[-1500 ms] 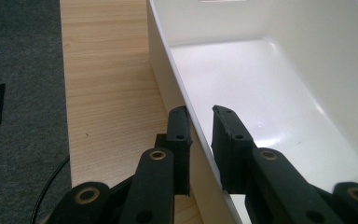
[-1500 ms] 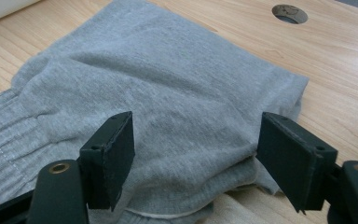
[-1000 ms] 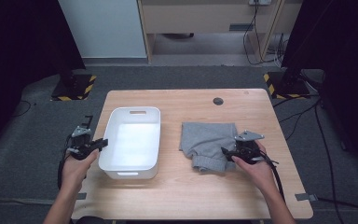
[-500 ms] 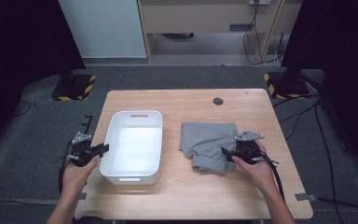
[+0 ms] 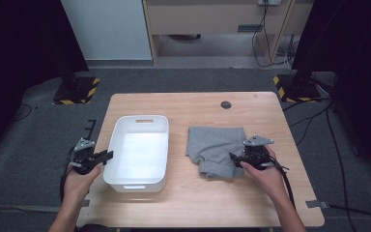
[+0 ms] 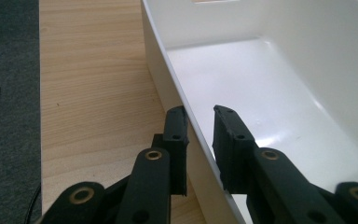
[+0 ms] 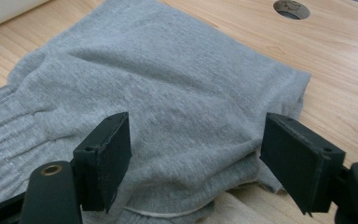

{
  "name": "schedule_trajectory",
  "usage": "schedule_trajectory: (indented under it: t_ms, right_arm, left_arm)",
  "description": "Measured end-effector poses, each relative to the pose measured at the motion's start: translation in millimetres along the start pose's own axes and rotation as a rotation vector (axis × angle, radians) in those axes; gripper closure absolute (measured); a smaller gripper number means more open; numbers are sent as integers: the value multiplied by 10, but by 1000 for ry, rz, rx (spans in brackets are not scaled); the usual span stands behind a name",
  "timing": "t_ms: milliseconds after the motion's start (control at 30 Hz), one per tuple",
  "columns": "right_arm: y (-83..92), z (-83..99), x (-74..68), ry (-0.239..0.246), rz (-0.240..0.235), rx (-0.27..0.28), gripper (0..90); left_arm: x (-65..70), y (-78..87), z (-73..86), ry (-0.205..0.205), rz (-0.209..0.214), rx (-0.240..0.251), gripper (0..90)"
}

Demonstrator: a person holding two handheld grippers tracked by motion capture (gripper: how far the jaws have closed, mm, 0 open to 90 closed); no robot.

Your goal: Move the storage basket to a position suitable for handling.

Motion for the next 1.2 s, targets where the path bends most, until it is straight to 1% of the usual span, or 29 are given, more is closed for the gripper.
schedule_trajectory:
  t_ms: [100,167,233,267,300,367,567,600,667,800,1000,1033,1100,1200]
  right_arm:
    - [-2,1,3,-1,2,-1,242]
    - [-1,3,2,-1,3,-2,242]
    - [6,-1,6,0,3,0,242]
    - [8,-4,13,-1,5,3,242]
    - [8,-3,18,-2,4,3,242]
    - [2,5,25,-3,6,0,242]
    - [1,3,8,1,4,-2,241]
    - [-3,3,11,2,5,-1,241]
    - [-10,14,9,1,6,-7,241]
    - [-14,18,4,0,3,-9,240]
    - [-15,18,8,1,5,-8,236]
    - [-16,18,8,1,4,-9,236]
    - [-17,19,10,2,5,-8,233]
    - [-15,16,8,0,6,-6,226]
  left_arm:
    - [6,-21,-12,-5,3,-1,757]
    - [31,-35,-7,-14,3,-15,761]
    - [72,-49,17,-14,7,-21,765]
    - [85,-49,29,-6,11,-16,770]
    - [91,-42,37,10,18,-8,768]
    - [96,-26,52,19,19,-4,767]
    - [142,48,96,30,24,2,756]
    - [153,63,96,38,27,10,751]
    - [168,96,103,39,32,15,722]
    - [210,124,115,41,38,8,674]
    - [277,144,133,36,57,3,654]
    - [282,148,139,28,58,1,652]
    - [280,147,140,30,61,5,645]
    - [247,145,121,18,45,11,605]
Point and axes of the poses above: each handheld gripper's, and its own axes: y roughly backward along the jaws, z roughly out of its underside, x roughly to its right, the point moved 9 cm from there along -y, roughly forward along the jaws, and after that the axes turned 15 degrees about -y, right-handed, at the moved point
